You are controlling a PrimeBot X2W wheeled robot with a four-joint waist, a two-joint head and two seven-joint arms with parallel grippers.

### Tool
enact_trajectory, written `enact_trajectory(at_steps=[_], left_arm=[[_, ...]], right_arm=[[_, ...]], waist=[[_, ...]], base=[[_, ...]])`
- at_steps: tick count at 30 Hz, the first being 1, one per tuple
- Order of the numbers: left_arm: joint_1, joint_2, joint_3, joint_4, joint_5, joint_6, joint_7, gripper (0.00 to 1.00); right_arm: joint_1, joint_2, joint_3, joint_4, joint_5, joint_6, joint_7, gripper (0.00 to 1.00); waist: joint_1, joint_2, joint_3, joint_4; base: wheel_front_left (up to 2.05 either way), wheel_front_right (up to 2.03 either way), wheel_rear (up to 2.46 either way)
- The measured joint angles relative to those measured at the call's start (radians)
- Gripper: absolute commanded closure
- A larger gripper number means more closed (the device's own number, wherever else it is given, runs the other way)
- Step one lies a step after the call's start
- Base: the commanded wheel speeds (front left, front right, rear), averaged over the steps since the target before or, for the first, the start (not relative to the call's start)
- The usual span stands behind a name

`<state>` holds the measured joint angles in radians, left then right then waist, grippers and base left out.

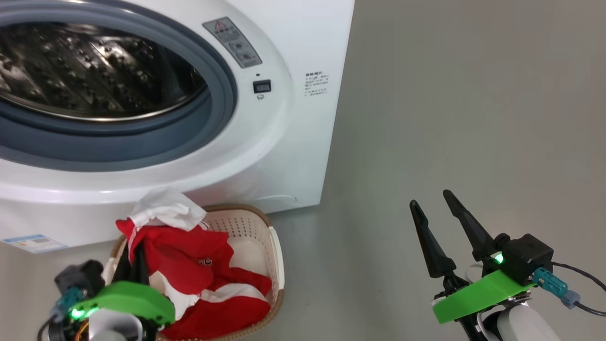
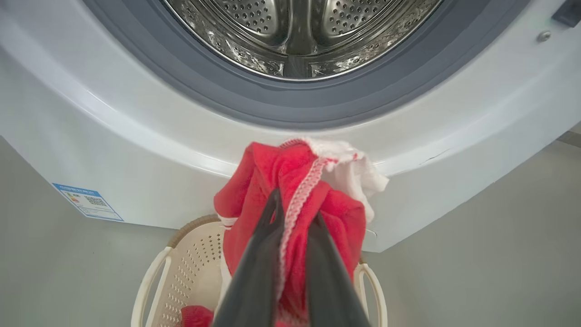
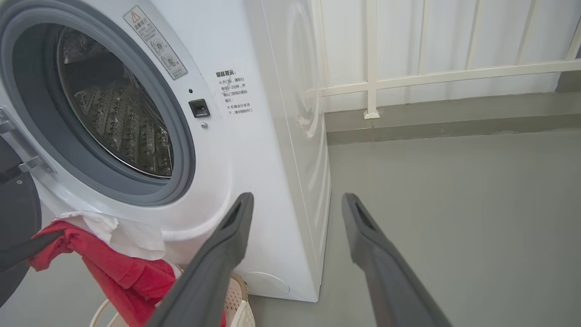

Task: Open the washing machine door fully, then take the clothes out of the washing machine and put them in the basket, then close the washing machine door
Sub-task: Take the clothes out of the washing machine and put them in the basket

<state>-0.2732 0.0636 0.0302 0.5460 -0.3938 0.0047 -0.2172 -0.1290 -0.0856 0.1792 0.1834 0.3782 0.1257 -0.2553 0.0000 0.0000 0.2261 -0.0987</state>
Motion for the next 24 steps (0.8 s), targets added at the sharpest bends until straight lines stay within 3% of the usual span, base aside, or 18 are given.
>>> enact_trajectory(at_steps=[13,24], left_arm=[[-0.305,-0.012,-0.009,0.526,-0.048,-0.051,0.067,1.0],[-0.417,0.007,-0.03,0.714,-0.056,-0.069,0.09,1.0]], right_arm=[[-0.074,-0.003,0.001,-0.017,0.0,0.0,0.0,0.0],[-0.123,-0.001,0.004,-0.025,0.0,0.0,0.0,0.0]], waist=[[0.0,0.0,0.139,-0.023],[0.0,0.0,0.247,-0.06]], base=[[0.0,0.0,0.0],[0.0,0.0,0.0]])
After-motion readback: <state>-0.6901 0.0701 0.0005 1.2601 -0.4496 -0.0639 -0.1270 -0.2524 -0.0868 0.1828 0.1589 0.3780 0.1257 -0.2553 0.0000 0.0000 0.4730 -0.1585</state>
